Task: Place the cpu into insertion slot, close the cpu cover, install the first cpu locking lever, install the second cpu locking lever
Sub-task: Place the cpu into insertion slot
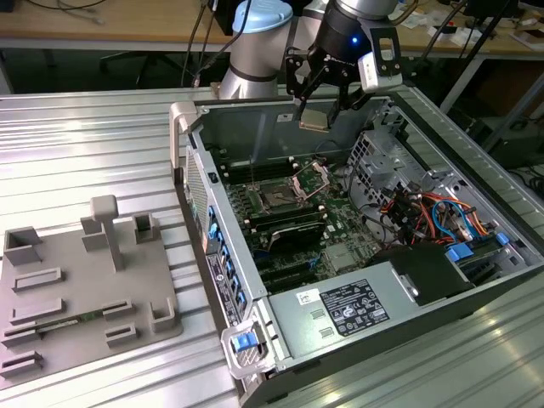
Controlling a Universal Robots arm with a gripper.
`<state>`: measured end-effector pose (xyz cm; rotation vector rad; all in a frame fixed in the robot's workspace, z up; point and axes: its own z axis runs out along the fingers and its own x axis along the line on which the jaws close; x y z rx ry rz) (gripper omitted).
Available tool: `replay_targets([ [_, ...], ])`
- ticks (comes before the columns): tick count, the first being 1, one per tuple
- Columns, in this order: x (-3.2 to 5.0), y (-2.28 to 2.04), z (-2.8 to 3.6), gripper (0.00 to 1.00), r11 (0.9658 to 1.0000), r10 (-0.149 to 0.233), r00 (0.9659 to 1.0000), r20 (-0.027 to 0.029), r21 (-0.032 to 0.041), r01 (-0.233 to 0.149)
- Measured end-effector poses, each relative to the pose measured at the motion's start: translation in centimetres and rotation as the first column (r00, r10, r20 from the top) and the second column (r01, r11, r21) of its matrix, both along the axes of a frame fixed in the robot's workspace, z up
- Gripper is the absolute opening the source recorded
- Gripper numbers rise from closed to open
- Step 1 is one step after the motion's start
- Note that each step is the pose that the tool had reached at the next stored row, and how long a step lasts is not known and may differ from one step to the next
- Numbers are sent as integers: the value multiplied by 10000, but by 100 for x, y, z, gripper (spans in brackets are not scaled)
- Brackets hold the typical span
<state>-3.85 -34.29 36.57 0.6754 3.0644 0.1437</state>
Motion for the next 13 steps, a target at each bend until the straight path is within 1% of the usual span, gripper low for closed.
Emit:
replay_targets([
  [3, 0, 0, -1, 55, 9999, -124, 9999, 0, 0, 124],
  [8, 0, 0, -7, 55, 9984, -565, 9984, 0, 0, 565],
  [13, 0, 0, -13, 55, 9940, -1092, 9940, 0, -1, 1092],
])
